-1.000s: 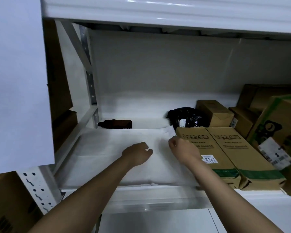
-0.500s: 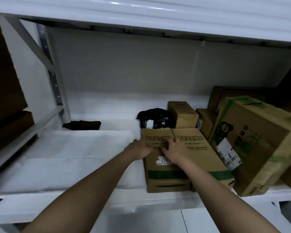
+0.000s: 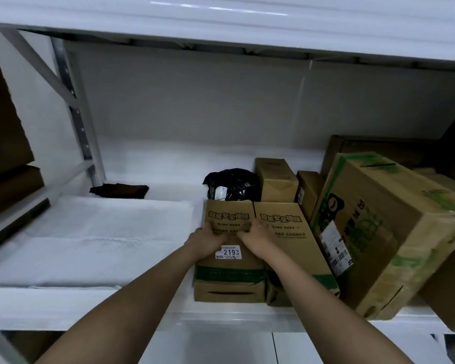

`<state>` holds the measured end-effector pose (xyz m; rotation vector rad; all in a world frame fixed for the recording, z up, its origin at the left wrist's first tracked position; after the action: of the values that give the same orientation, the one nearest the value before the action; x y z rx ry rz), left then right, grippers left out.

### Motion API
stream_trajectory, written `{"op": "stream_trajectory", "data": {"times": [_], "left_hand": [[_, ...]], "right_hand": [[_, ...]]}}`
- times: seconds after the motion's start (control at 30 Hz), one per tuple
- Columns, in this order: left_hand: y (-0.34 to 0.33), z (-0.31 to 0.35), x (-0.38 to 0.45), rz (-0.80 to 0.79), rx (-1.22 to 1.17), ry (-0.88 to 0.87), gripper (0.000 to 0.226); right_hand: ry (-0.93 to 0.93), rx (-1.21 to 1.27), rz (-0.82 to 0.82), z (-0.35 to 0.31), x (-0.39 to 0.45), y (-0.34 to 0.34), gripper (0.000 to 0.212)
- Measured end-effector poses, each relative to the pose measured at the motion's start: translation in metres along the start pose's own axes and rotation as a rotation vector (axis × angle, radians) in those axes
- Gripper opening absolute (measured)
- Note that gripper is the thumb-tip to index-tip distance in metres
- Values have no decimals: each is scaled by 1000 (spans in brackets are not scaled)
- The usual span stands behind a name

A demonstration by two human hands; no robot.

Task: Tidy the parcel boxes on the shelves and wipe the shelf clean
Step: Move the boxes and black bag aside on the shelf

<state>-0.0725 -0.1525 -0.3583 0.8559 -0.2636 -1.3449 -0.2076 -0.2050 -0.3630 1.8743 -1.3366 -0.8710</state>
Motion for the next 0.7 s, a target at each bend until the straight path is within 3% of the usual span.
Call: {"op": "stream_trajectory", "data": {"times": [0.13,0.27,0.4,0.7], "left_hand": [[0,2,0,7,-135,2,84],[2,-6,16,-24,-217,42,81],[11,4,5,-95,-370,-9,38],[31,21,4,-127,-424,19,29]], "right_hand": [[-40,12,-29,-2,-3,2,63],[-161,400,-34,-10,-3,4,37],[-226,765,-138,-14,-8,16,26],[-200,928,-129,-32,-12,31,25]]}}
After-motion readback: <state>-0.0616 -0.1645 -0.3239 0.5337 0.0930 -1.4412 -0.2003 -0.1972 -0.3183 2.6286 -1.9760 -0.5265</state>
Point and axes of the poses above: each hand's wrist, its own x-axis towards the middle knuckle, its own y-axis out of the back of the hand, z = x × y, the point moved 2 cm from there along x, towards the middle knuckle, and after that the axes turned 1 degree about y, right-handed, at the moved point
